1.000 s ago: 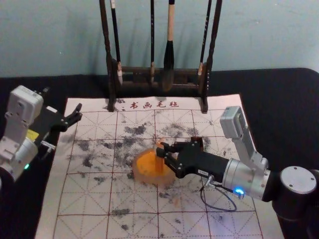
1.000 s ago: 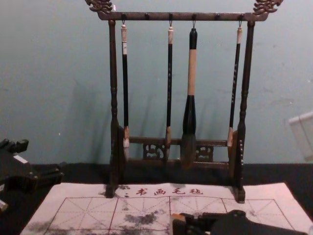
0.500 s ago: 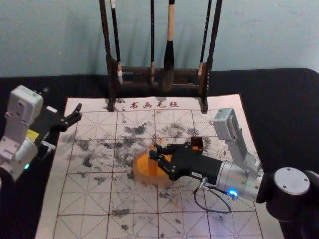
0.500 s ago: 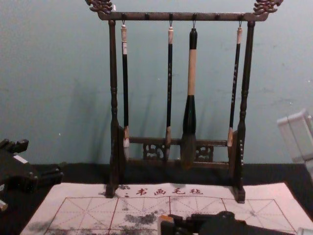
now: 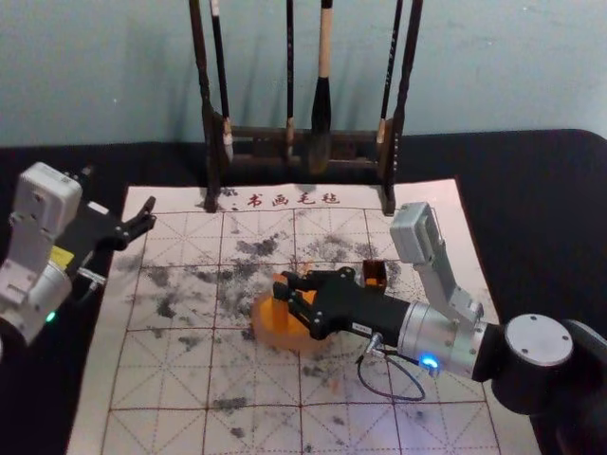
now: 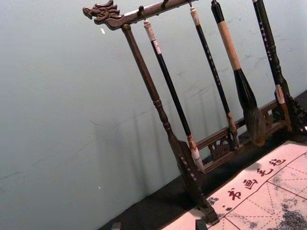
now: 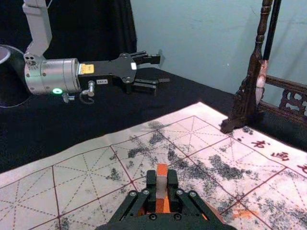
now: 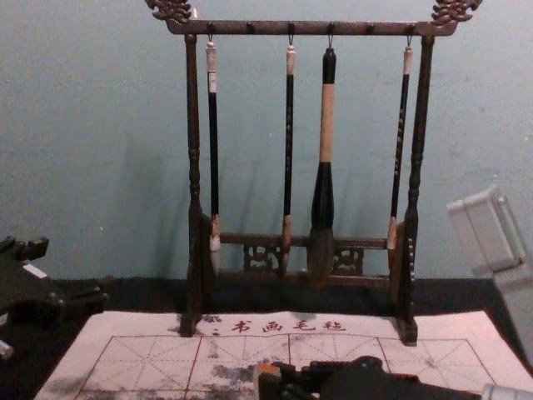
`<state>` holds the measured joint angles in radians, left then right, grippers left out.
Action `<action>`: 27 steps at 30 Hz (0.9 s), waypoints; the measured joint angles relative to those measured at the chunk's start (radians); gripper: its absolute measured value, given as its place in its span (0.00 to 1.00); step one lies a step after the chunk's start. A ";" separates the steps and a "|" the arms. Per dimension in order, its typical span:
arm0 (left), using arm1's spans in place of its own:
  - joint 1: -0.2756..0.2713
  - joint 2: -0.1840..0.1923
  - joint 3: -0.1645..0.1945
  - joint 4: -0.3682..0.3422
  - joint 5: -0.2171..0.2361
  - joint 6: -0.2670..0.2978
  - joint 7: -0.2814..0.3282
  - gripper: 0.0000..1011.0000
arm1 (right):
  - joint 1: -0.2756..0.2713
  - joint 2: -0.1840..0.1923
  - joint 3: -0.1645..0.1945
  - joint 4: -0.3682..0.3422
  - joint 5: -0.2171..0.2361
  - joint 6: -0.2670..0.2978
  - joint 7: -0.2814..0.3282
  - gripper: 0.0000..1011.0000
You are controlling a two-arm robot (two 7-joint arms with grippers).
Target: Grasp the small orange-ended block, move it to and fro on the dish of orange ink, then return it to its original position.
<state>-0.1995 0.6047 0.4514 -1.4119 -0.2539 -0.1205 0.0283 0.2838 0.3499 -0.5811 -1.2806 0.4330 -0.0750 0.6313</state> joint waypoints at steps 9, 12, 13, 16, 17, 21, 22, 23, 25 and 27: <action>0.000 0.000 0.000 0.000 0.000 0.000 0.000 0.99 | 0.019 -0.020 0.002 0.027 -0.007 -0.006 -0.008 0.14; 0.000 0.000 0.000 0.000 0.000 0.000 0.000 0.99 | 0.024 -0.025 0.008 0.036 -0.008 -0.007 -0.013 0.14; 0.000 0.000 0.000 0.000 0.000 0.000 0.000 0.99 | 0.025 -0.026 0.009 0.037 -0.007 -0.007 -0.014 0.14; 0.000 0.000 0.000 0.000 0.000 0.000 0.000 0.99 | 0.026 -0.028 0.012 0.041 -0.008 -0.008 -0.016 0.14; 0.000 0.000 0.000 0.000 0.000 0.000 0.000 0.99 | 0.027 -0.028 0.014 0.042 -0.008 -0.008 -0.017 0.14; 0.000 0.000 0.000 0.000 0.000 0.000 0.000 0.99 | 0.027 -0.028 0.018 0.043 -0.010 -0.008 -0.021 0.14; 0.000 0.000 0.000 0.000 0.000 0.000 0.000 0.99 | 0.027 -0.027 0.020 0.044 -0.010 -0.008 -0.023 0.14; 0.000 0.000 0.000 0.000 0.000 0.000 0.000 0.99 | 0.027 -0.027 0.021 0.044 -0.010 -0.008 -0.023 0.14; 0.000 0.000 0.000 0.000 0.000 0.000 0.000 0.99 | 0.026 -0.026 0.024 0.044 -0.011 -0.008 -0.024 0.14; 0.000 0.000 0.000 0.000 0.000 0.000 0.000 0.99 | 0.025 -0.026 0.026 0.044 -0.011 -0.008 -0.025 0.14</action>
<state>-0.1995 0.6047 0.4514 -1.4119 -0.2539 -0.1205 0.0283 0.3087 0.3244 -0.5550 -1.2371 0.4225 -0.0832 0.6064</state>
